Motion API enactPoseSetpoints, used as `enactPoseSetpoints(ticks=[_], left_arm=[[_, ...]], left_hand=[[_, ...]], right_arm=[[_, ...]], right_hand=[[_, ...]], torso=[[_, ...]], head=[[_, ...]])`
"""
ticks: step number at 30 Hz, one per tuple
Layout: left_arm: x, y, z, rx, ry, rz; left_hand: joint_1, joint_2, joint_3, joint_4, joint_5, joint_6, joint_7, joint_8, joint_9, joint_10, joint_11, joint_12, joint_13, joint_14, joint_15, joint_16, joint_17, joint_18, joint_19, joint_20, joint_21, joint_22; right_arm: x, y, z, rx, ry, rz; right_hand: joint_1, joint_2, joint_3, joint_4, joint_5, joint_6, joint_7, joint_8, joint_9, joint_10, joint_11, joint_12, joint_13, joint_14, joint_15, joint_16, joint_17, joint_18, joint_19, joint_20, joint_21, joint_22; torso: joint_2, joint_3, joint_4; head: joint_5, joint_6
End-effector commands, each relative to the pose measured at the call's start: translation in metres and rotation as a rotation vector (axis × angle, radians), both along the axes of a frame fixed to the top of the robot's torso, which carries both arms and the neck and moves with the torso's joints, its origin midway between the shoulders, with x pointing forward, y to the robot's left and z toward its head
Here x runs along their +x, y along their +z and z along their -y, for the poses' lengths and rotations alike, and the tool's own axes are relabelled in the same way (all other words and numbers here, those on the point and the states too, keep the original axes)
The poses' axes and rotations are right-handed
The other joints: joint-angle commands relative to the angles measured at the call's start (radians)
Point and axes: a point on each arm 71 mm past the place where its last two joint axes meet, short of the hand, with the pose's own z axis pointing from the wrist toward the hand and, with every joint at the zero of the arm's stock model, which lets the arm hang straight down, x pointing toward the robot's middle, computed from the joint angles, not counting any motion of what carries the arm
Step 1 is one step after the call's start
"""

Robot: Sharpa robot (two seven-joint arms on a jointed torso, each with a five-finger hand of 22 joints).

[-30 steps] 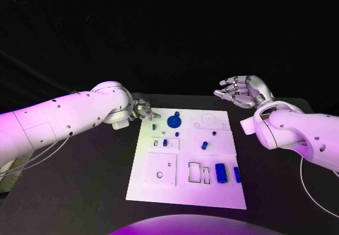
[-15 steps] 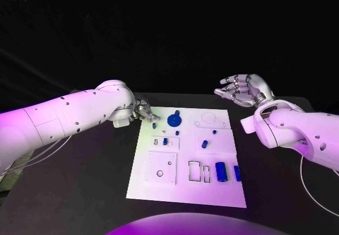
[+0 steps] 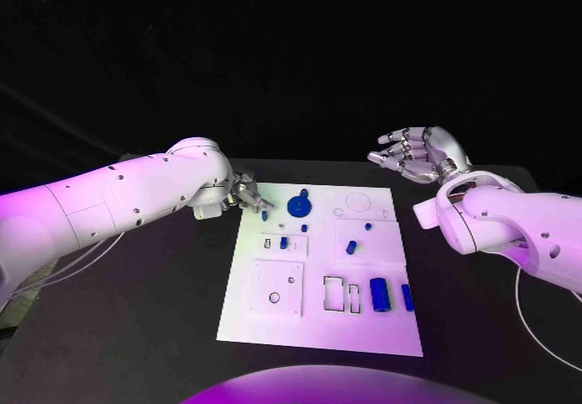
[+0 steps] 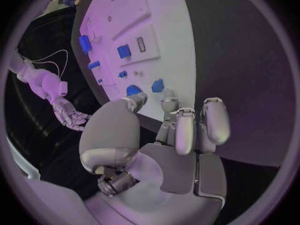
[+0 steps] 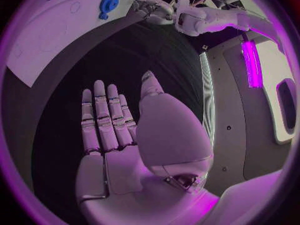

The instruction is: Assemble the parts on the task board

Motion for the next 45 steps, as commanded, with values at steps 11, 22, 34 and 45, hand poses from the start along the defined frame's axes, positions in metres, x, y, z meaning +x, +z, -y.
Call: enactPoseSetpoints(ticks=[11,22,34,45], left_arm=[[-0.0015,-0.0020,0.0044,-0.009,-0.013,-0.032],[-0.0018,-0.0027,0.0053,-0.011,-0.014,-0.036],[-0.0013,-0.0038,0.0055,-0.007,-0.014,-0.038],[-0.0008,-0.0050,0.0065,-0.006,-0.014,-0.042]], left_hand=[[0.031,0.013,-0.007,-0.004,-0.001,0.018,0.000,0.002,-0.004,-0.004,-0.004,0.003,0.002,0.054,0.003,-0.005,0.108,-0.005,0.000,0.002,-0.003,0.002],[0.101,0.032,-0.004,-0.010,-0.001,0.037,-0.008,0.023,0.000,-0.003,-0.011,0.007,0.005,0.054,-0.003,-0.004,0.109,-0.005,-0.001,-0.001,-0.003,0.003],[0.123,0.038,-0.001,-0.011,-0.002,0.037,-0.011,0.029,0.002,-0.002,-0.014,0.009,0.007,0.054,-0.005,-0.004,0.110,-0.005,0.000,-0.003,-0.002,0.005],[0.126,0.039,0.000,-0.011,-0.002,0.037,-0.012,0.030,0.003,0.000,-0.014,0.010,0.010,0.054,-0.005,-0.004,0.111,-0.005,0.000,-0.003,-0.002,0.005]], right_arm=[[-0.0001,0.0000,-0.0025,-0.001,0.018,0.004],[0.0001,-0.0001,-0.0028,-0.001,0.018,0.004],[0.0000,-0.0001,-0.0029,-0.001,0.019,0.002],[0.0000,-0.0002,-0.0032,-0.001,0.020,0.001]], right_hand=[[-0.010,-0.001,0.008,0.001,0.000,0.008,0.059,0.004,-0.002,0.001,0.006,-0.005,-0.001,0.000,0.007,-0.005,-0.002,0.013,-0.012,0.001,-0.006,-0.004],[-0.010,0.000,0.009,0.001,0.000,0.009,0.059,0.004,-0.003,0.001,0.006,-0.005,-0.001,0.000,0.007,-0.005,-0.003,0.013,-0.015,0.001,-0.006,-0.006],[-0.010,0.000,0.010,0.001,0.000,0.009,0.059,0.004,-0.003,0.001,0.006,-0.005,-0.001,0.001,0.007,-0.005,-0.003,0.013,-0.017,0.002,-0.006,-0.007],[-0.010,0.001,0.011,0.001,0.000,0.009,0.059,0.004,-0.003,0.001,0.006,-0.005,-0.001,0.001,0.007,-0.006,-0.004,0.013,-0.020,0.002,-0.006,-0.008]], torso=[[-0.001,0.0001,0.0013],[-0.001,0.0005,-0.0003],[0.000,0.0007,0.0002],[-0.001,0.0003,-0.0001]], head=[[0.001,-0.004],[0.003,-0.007],[0.002,-0.009],[0.002,-0.011]])
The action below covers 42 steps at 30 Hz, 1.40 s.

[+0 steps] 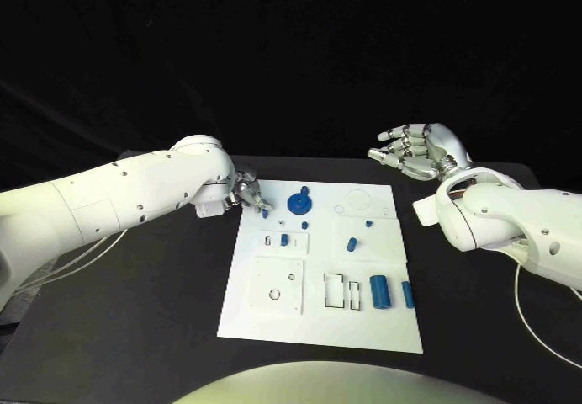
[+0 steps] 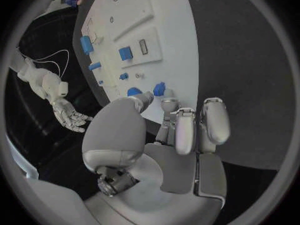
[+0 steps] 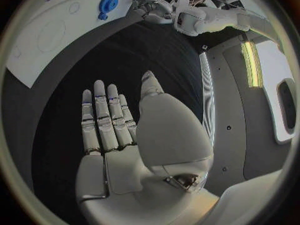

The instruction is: Assemble the parts on the task board

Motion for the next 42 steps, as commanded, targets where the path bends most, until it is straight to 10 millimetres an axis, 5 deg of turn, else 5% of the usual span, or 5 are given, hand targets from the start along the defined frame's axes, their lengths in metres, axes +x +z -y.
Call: enactPoseSetpoints(ticks=[1,18,22,29,42], left_arm=[[-0.001,-0.001,0.003,0.000,-0.011,-0.017],[-0.001,-0.002,0.003,-0.004,-0.008,-0.020],[-0.001,-0.002,0.004,-0.018,-0.002,-0.021],[-0.003,-0.002,0.003,-0.064,0.022,-0.024],[-0.029,0.006,-0.005,-0.186,0.052,-0.019]], left_hand=[[0.009,0.001,0.002,-0.003,-0.002,0.007,-0.003,0.006,0.001,0.000,-0.007,0.006,0.001,0.054,-0.005,-0.004,0.111,-0.005,0.000,-0.003,-0.002,0.001],[0.048,0.018,0.017,-0.009,-0.002,0.005,-0.007,0.011,0.001,0.001,-0.011,0.006,0.001,0.054,-0.009,-0.004,0.111,-0.006,0.001,-0.005,-0.002,0.003],[0.146,0.047,0.106,-0.070,-0.003,-0.008,-0.014,0.016,0.002,0.000,-0.018,0.002,-0.002,0.055,-0.017,-0.003,0.111,-0.006,0.001,-0.011,-0.001,0.005],[0.142,0.017,0.314,-0.155,-0.003,-0.024,-0.008,0.067,0.031,0.013,-0.015,-0.003,-0.007,0.057,-0.013,-0.001,0.115,-0.007,0.005,-0.012,0.003,0.014],[0.096,-0.008,0.411,-0.203,0.000,-0.021,-0.010,0.095,0.048,0.034,-0.018,0.009,0.013,0.064,-0.016,0.008,0.131,-0.010,0.015,-0.013,0.010,0.029]], right_arm=[[0.000,0.000,-0.002,-0.002,0.018,0.002],[0.000,0.000,-0.002,-0.003,0.019,-0.002],[0.000,-0.001,-0.002,-0.003,0.020,-0.003],[0.000,-0.001,-0.002,-0.003,0.020,-0.004],[0.000,-0.002,-0.001,-0.002,0.021,-0.007]], right_hand=[[-0.010,0.001,0.005,0.001,0.000,0.009,0.059,0.004,-0.002,0.001,0.006,-0.005,-0.001,0.001,0.007,-0.006,-0.002,0.013,-0.008,0.000,-0.006,-0.002],[-0.010,0.002,0.005,0.000,0.000,0.010,0.058,0.005,-0.002,0.002,0.006,-0.004,-0.001,0.001,0.007,-0.006,-0.002,0.013,-0.010,0.000,-0.006,-0.003],[-0.010,0.002,0.005,0.000,0.000,0.010,0.058,0.005,-0.002,0.002,0.006,-0.004,-0.001,0.001,0.007,-0.007,-0.002,0.013,-0.011,0.000,-0.006,-0.003],[-0.010,0.002,0.006,0.000,0.000,0.010,0.058,0.005,-0.002,0.002,0.006,-0.004,-0.001,0.001,0.007,-0.007,-0.003,0.013,-0.012,0.000,-0.006,-0.004],[-0.009,0.003,0.007,0.000,0.000,0.011,0.058,0.006,-0.003,0.002,0.006,-0.004,-0.001,0.002,0.008,-0.008,-0.003,0.013,-0.016,0.001,-0.006,-0.006]], torso=[[0.000,-0.0003,-0.0002],[0.000,0.0001,-0.0002],[0.000,0.0000,-0.0004],[0.000,0.0003,-0.0003],[-0.003,0.0019,0.0023]], head=[[0.000,0.000],[0.002,-0.003],[0.002,-0.004],[0.002,-0.005],[0.006,-0.009]])
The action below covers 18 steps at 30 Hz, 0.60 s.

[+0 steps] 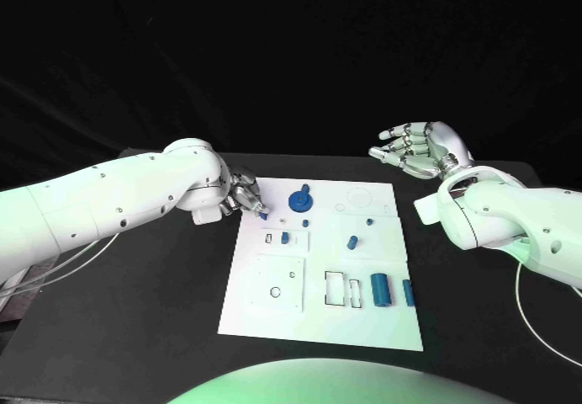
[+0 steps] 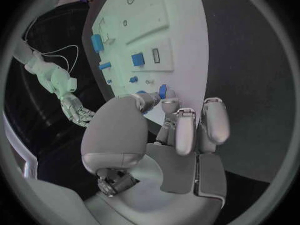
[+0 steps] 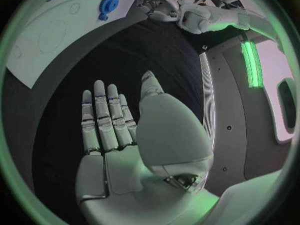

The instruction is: Assemble the parts on the task board

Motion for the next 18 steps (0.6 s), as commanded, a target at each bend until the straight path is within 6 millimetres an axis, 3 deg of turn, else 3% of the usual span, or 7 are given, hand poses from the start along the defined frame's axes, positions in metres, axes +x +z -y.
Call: enactPoseSetpoints(ticks=[1,8,18], left_arm=[[-0.007,0.005,0.002,-0.080,0.032,0.012],[-0.025,0.014,-0.001,-0.118,0.032,0.046],[-0.042,0.011,0.001,-0.094,0.011,0.139]], left_hand=[[-0.013,-0.002,0.154,-0.148,0.004,-0.003,-0.004,0.004,0.047,0.008,-0.001,0.006,0.003,0.065,-0.003,0.008,0.131,-0.010,0.008,0.001,0.004,0.004],[-0.027,-0.008,0.175,-0.159,0.005,0.004,-0.008,0.012,0.050,0.026,-0.005,0.017,0.020,0.069,-0.007,0.012,0.140,-0.013,0.021,-0.001,0.012,0.021],[-0.040,-0.025,0.209,-0.178,0.010,0.015,-0.013,0.020,0.052,0.046,-0.010,0.026,0.037,0.071,-0.012,0.014,0.143,-0.019,0.041,-0.006,0.024,0.047]], right_arm=[[-0.001,-0.001,-0.002,-0.001,0.019,-0.001],[-0.001,-0.002,-0.001,-0.001,0.018,-0.003],[-0.001,-0.003,0.000,-0.001,0.018,-0.005]], right_hand=[[-0.009,0.003,0.007,0.000,0.000,0.004,0.058,0.006,-0.002,0.002,0.006,-0.004,-0.001,0.002,0.008,-0.004,-0.001,0.013,-0.008,0.001,-0.006,-0.001],[-0.009,0.003,0.007,0.000,0.000,0.004,0.058,0.006,-0.002,0.002,0.006,-0.004,-0.001,0.002,0.008,-0.004,-0.001,0.013,-0.008,0.001,-0.006,-0.001],[-0.010,0.003,0.007,0.000,0.000,0.004,0.058,0.006,-0.002,0.003,0.006,-0.004,-0.001,0.002,0.008,-0.004,-0.002,0.013,-0.011,0.001,-0.006,-0.003]], torso=[[-0.002,0.0019,0.0024],[-0.003,-0.0009,0.0003],[-0.003,0.0000,0.0026]], head=[[0.002,-0.002],[0.006,-0.003],[0.010,-0.006]])
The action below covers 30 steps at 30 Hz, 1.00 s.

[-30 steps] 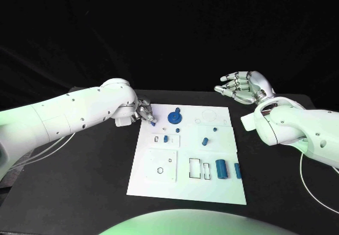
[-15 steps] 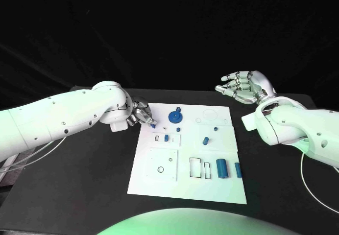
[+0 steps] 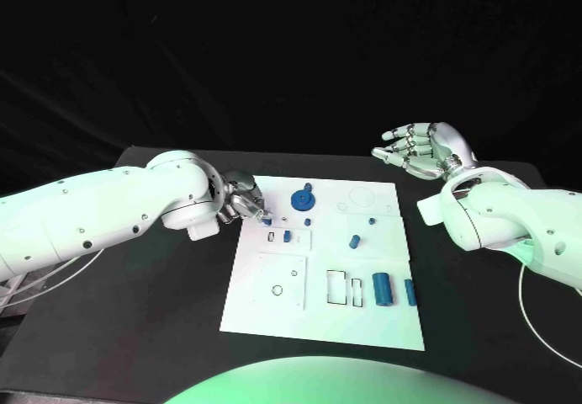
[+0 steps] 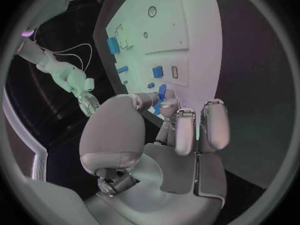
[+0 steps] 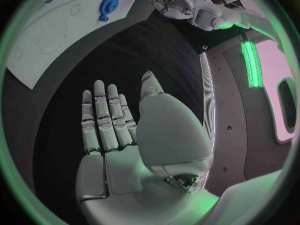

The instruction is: Assemble the parts on the task board

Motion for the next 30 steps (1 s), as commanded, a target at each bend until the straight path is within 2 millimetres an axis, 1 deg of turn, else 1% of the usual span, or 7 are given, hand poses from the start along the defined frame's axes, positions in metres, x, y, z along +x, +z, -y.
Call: enactPoseSetpoints(ticks=[1,11,22,30], left_arm=[[0.000,0.002,0.002,0.005,0.006,0.087],[-0.008,-0.008,0.011,0.050,-0.038,0.127],[-0.010,-0.013,0.017,0.103,-0.091,0.128],[-0.012,-0.017,0.018,0.125,-0.113,0.112]], left_hand=[[-0.005,0.005,0.154,-0.147,0.004,0.005,-0.003,0.007,0.001,0.008,0.000,0.006,0.003,0.073,-0.006,0.005,0.143,-0.019,0.008,-0.001,0.008,0.005],[-0.009,-0.001,0.163,-0.152,0.008,0.009,-0.005,0.009,0.001,0.017,-0.001,0.010,0.011,0.073,-0.008,0.005,0.143,-0.020,0.011,-0.003,0.010,0.009],[-0.011,-0.004,0.167,-0.154,0.009,0.011,-0.005,0.010,0.001,0.020,-0.002,0.012,0.014,0.073,-0.009,0.005,0.143,-0.020,0.012,-0.003,0.010,0.010],[-0.012,-0.007,0.171,-0.158,0.012,0.013,-0.006,0.011,0.001,0.023,-0.003,0.013,0.016,0.073,-0.009,0.005,0.143,-0.020,0.012,-0.004,0.010,0.010]], right_arm=[[0.000,0.000,-0.001,-0.001,0.018,0.001],[-0.001,-0.002,-0.001,-0.001,0.018,-0.002],[-0.001,-0.002,-0.002,-0.001,0.019,-0.004],[-0.001,-0.003,-0.002,-0.001,0.019,-0.003]], right_hand=[[-0.010,0.003,0.007,0.000,0.000,0.004,0.058,0.006,-0.001,0.003,0.006,-0.004,-0.001,0.002,0.008,-0.004,-0.002,0.013,-0.007,-0.002,-0.006,-0.001],[-0.010,0.003,0.007,0.000,0.000,0.005,0.058,0.006,-0.001,0.003,0.006,-0.004,-0.001,0.002,0.008,-0.005,-0.002,0.013,-0.008,-0.002,-0.005,-0.002],[-0.010,0.003,0.007,0.000,0.000,0.005,0.058,0.006,-0.001,0.003,0.006,-0.004,-0.001,0.002,0.008,-0.005,-0.002,0.013,-0.008,-0.002,-0.005,-0.002],[-0.010,0.003,0.007,0.000,0.000,0.005,0.058,0.006,-0.001,0.003,0.006,-0.004,-0.001,0.002,0.008,-0.005,-0.002,0.013,-0.008,-0.002,-0.005,-0.002]], torso=[[0.000,0.0002,0.0018],[0.002,-0.0008,-0.0007],[0.002,0.0003,-0.0015],[0.002,0.0001,-0.0016]], head=[[0.002,-0.002],[0.008,-0.004],[0.009,-0.006],[0.010,-0.010]])
